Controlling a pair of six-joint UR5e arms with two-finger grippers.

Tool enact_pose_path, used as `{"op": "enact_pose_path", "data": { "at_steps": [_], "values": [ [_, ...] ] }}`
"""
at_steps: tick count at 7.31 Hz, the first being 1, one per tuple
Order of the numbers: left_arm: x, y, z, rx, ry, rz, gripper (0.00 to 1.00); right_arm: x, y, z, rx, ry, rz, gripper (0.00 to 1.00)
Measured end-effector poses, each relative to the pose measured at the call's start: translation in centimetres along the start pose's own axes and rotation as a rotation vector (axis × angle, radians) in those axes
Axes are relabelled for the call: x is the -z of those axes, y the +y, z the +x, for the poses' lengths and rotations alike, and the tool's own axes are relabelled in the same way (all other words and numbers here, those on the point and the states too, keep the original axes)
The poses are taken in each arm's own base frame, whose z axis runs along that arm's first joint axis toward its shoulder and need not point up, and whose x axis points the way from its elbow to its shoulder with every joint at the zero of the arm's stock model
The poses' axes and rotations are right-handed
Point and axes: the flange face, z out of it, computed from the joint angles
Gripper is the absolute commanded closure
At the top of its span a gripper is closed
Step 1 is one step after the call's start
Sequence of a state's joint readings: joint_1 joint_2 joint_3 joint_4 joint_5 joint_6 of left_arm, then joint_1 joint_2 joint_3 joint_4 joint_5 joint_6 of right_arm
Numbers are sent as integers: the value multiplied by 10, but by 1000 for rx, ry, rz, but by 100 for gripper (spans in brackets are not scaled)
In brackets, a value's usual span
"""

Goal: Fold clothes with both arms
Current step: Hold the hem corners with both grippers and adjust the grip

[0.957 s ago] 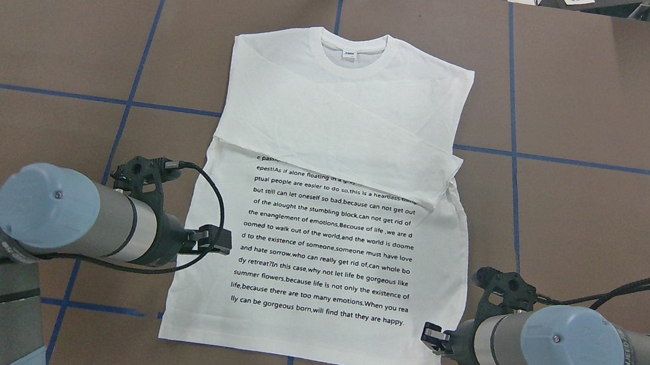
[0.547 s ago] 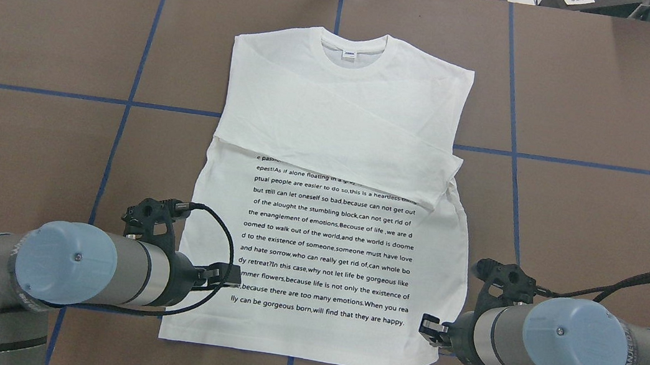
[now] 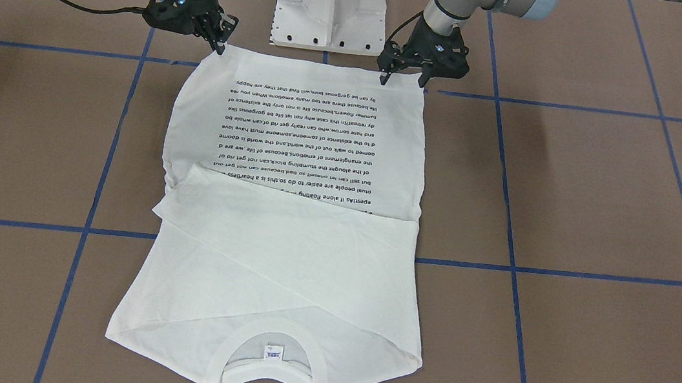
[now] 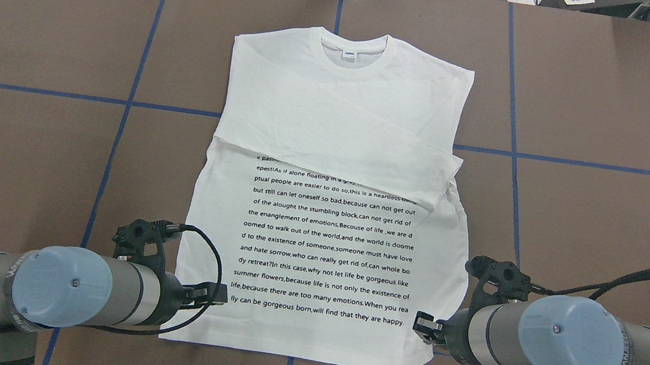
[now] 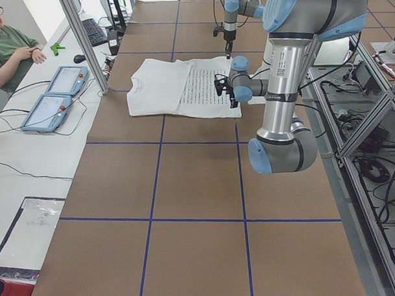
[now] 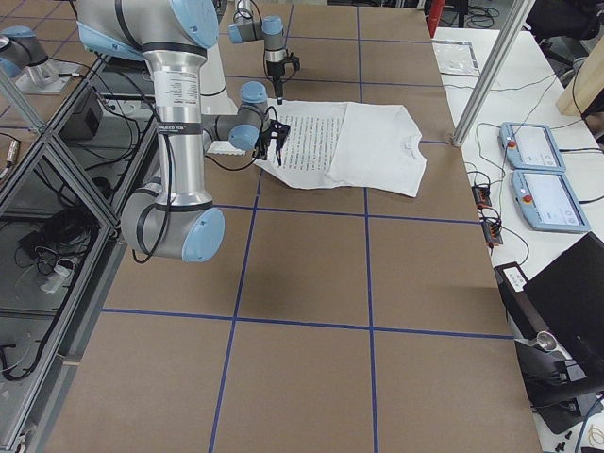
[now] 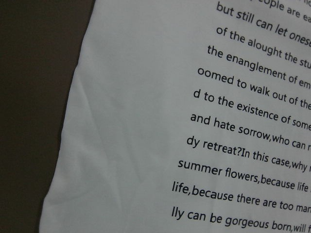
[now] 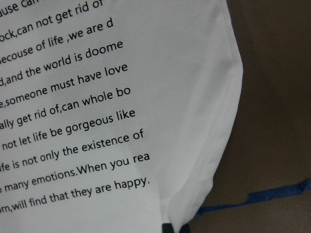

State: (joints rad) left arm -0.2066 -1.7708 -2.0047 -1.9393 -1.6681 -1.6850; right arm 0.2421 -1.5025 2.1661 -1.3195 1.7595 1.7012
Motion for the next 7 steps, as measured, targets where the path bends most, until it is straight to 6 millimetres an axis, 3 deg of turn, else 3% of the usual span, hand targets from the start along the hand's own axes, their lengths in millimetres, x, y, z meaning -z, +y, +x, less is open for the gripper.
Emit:
{"op": "enact_pose_path", "data": {
  "at_steps": [4,7],
  "values": [
    [-12,9,-22,13,-63,4,4,1,0,-1,0,-2,-1,100],
    [-16,21,-24,11,-77,-14,18,2,-1,-1,-1,-4,-1,100]
  ]
}}
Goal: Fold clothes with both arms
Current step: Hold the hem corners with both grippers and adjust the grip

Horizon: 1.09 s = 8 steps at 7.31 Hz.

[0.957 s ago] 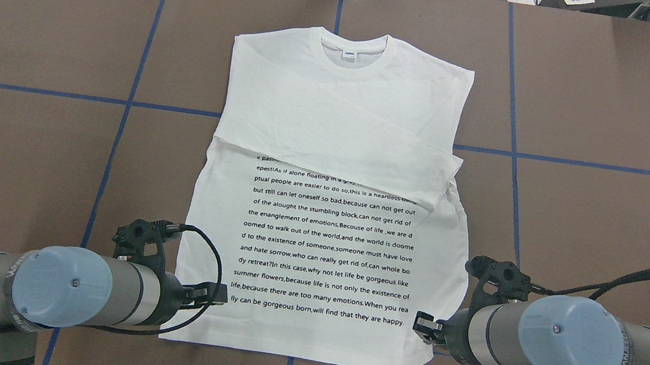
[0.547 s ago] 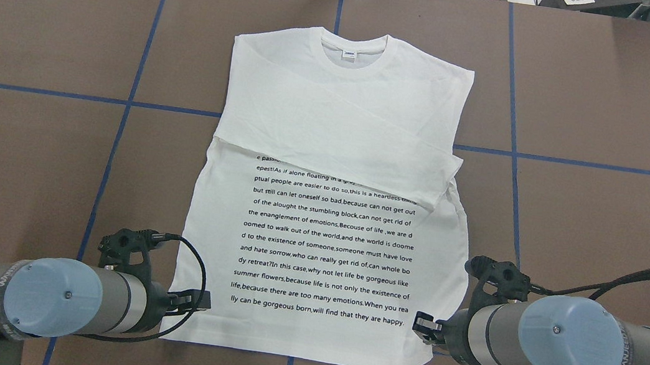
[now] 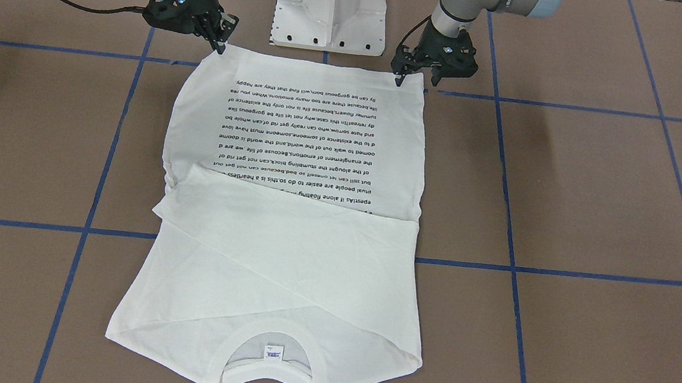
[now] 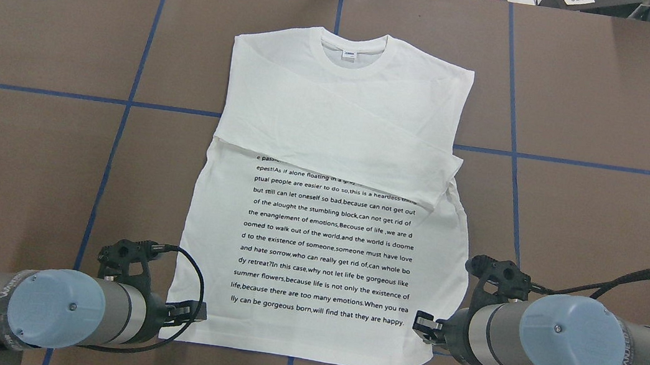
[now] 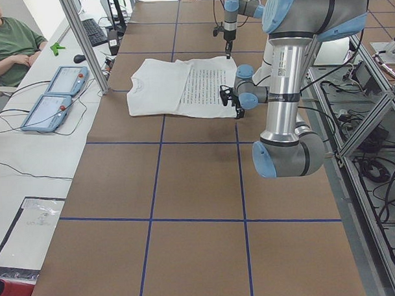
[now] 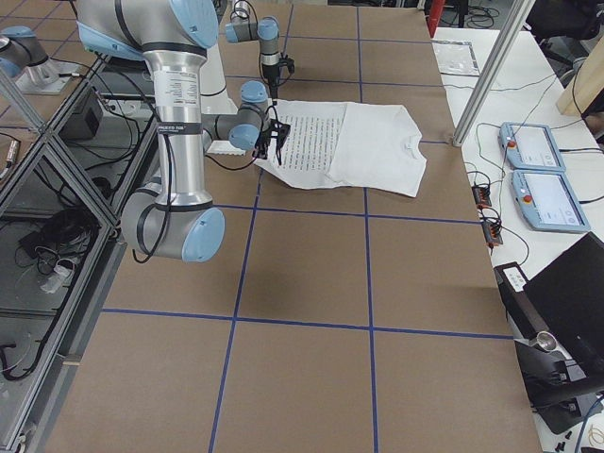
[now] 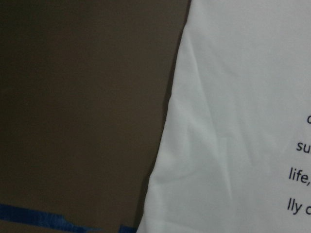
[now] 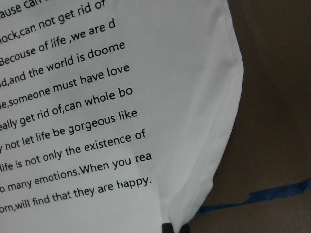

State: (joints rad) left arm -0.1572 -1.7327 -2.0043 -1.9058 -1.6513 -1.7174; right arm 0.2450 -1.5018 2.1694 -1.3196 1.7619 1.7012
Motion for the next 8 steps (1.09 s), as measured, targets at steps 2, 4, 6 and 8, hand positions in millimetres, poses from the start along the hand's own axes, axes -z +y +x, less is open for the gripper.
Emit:
{"op": "enact_pose_path", "data": {
  "at_steps": [2,4,6,8],
  "values": [
    [-2,4,0,5,-3,-7,31,1,-2,0,-2,-1,1,100],
    [-4,5,1,9,-5,-9,43,3,-5,0,-7,-2,4,100],
    [-5,5,0,10,-8,-10,46,3,-7,1,-10,-2,7,100],
    [-5,5,0,10,-8,-11,56,3,-8,1,-12,-1,8,100]
  ]
}}
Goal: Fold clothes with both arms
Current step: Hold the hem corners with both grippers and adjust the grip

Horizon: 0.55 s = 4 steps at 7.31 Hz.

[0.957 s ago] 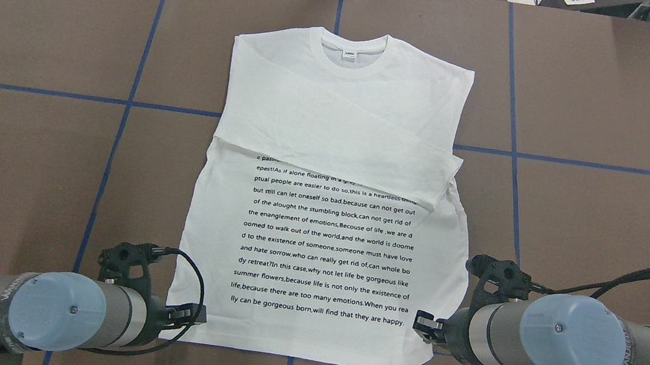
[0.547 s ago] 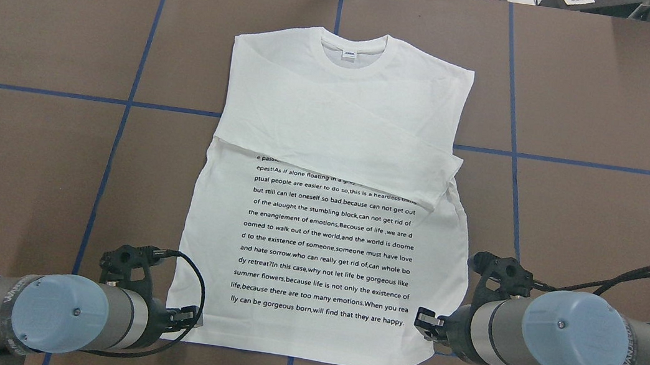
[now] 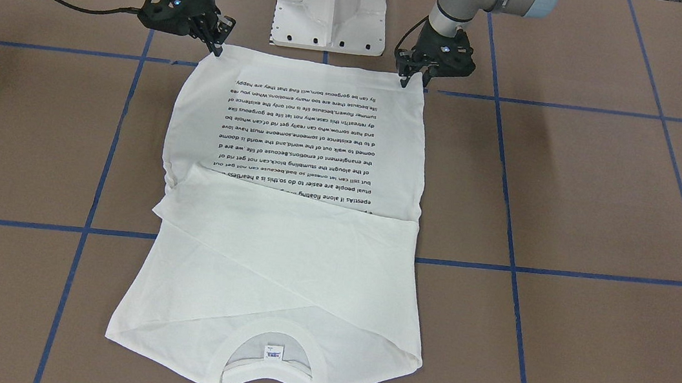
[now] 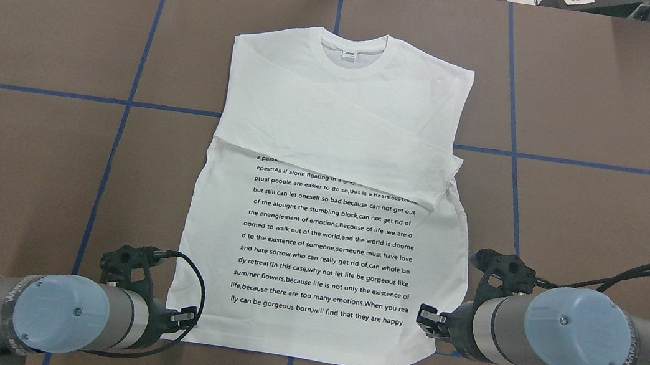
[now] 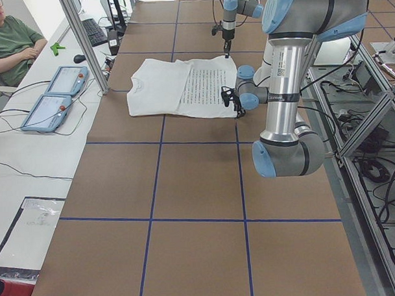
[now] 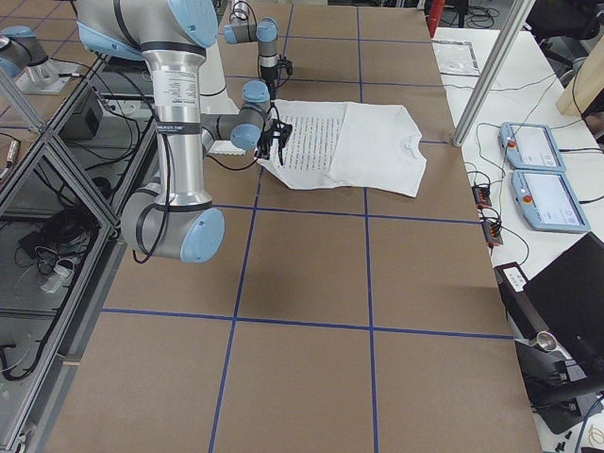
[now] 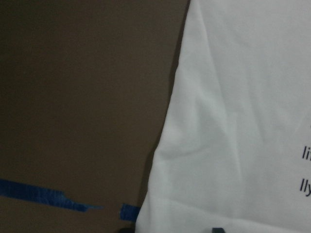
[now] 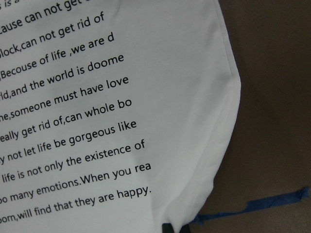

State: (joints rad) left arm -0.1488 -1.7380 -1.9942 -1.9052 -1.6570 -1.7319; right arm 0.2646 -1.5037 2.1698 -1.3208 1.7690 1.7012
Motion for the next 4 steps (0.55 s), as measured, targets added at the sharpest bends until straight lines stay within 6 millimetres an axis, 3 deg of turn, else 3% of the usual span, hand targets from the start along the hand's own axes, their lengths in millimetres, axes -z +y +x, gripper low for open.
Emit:
{"op": "enact_pose_path", "data": {
  "at_steps": [1,2,3,4],
  "values": [
    [1,0,1,0,2,-1,76,0,-1,0,-1,1,0,100],
    [3,1,1,0,6,-2,84,0,-1,1,-2,1,1,100],
    [4,1,2,-1,9,-2,99,0,-2,1,-4,2,2,100],
    [5,1,3,-1,12,-3,100,0,-3,1,-4,2,3,100]
  ]
}}
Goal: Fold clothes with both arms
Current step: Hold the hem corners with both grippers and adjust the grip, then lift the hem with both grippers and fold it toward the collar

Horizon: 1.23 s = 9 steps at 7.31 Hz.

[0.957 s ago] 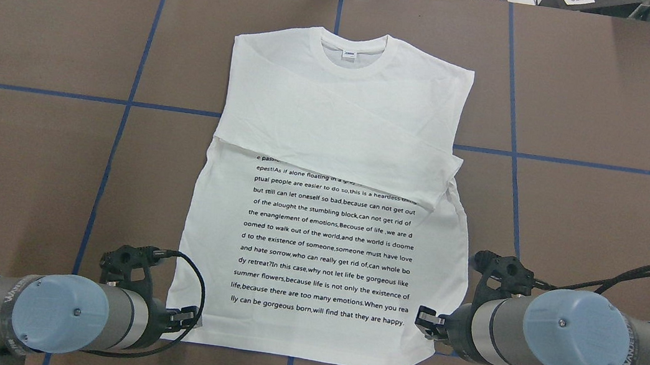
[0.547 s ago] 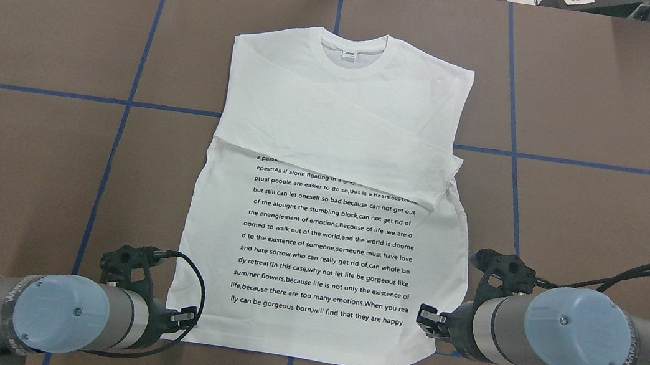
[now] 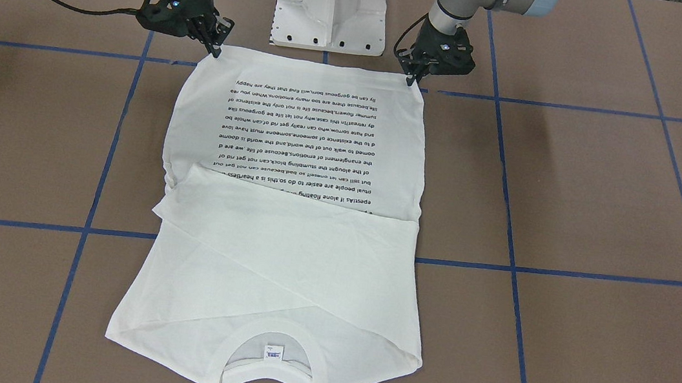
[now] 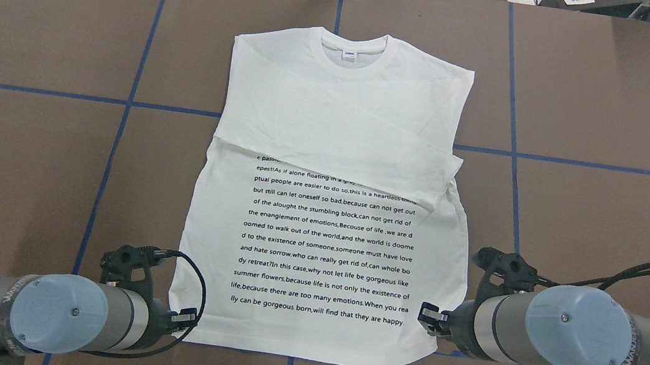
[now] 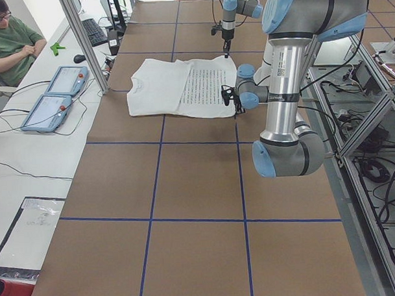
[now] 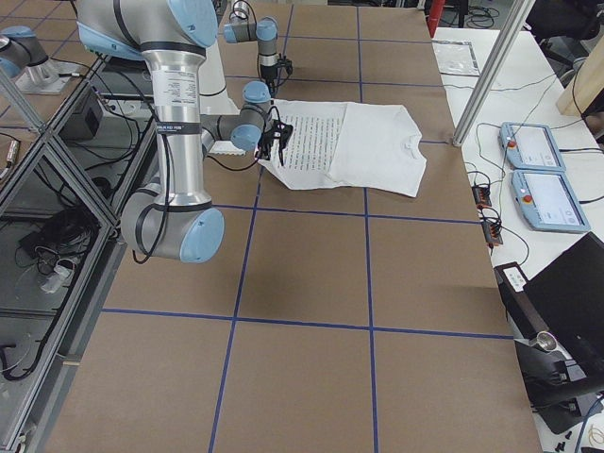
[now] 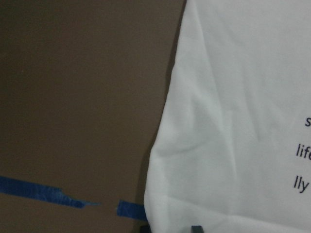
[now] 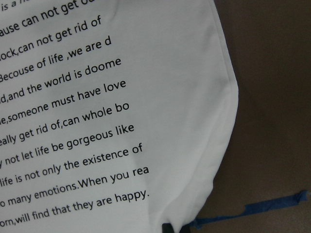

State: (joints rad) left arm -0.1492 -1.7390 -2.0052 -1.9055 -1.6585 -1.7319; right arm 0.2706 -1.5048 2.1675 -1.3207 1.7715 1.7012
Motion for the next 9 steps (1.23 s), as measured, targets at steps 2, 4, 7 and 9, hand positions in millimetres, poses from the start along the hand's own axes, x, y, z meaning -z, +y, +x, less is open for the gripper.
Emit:
{"op": "enact_pose_path", "data": {
  "at_steps": [2,4,7,9],
  "values": [
    [2,0,1,0,4,-1,100,0,0,0,0,0,0,100],
    [27,0,3,-1,41,-4,100,8,-3,-2,-4,-15,1,100],
    [98,6,-12,-6,105,-58,100,61,-14,-5,-32,-78,-124,100],
    [144,16,-19,-14,150,-109,100,102,-12,-5,-34,-122,-270,100]
  ]
}}
